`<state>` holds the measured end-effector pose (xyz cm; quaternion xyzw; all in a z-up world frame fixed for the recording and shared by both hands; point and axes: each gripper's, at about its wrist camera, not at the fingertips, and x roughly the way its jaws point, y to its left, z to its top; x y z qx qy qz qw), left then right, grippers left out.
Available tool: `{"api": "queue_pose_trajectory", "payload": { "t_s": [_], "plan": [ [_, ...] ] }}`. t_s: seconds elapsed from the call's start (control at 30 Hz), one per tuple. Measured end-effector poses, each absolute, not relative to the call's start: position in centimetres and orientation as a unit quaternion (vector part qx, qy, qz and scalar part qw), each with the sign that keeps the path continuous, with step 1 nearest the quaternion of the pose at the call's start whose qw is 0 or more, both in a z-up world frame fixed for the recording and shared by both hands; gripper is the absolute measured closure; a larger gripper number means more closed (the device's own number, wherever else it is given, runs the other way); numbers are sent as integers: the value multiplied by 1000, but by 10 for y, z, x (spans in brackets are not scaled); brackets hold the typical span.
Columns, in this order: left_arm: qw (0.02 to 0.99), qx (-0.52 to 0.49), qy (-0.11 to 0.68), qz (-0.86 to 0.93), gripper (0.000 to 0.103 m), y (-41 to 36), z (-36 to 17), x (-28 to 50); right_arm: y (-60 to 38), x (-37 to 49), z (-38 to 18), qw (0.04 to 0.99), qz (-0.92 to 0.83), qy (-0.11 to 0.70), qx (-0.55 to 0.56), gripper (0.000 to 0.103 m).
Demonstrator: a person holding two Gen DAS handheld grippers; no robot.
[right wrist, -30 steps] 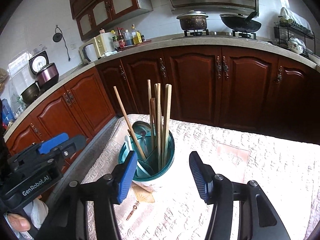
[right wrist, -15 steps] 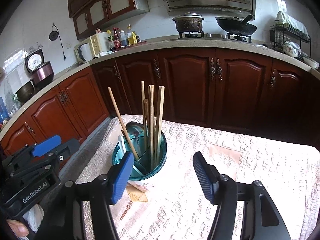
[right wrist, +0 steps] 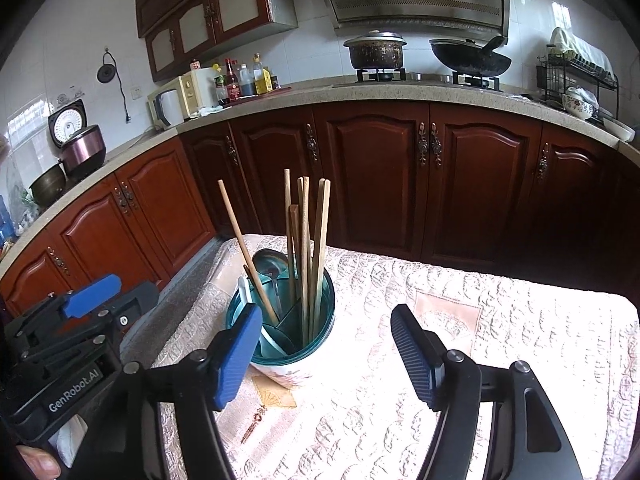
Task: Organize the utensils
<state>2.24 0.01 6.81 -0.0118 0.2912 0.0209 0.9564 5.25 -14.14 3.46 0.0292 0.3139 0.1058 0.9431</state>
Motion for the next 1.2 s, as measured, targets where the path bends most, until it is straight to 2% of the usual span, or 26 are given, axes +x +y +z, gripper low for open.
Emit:
{"api": "queue_pose_trajectory", "payload": {
  "t_s": [1.2],
  "plan": [
    [956,-11,292,18,50,-9,67,19,-144,49,34,942,98,319,23,31]
  ]
}}
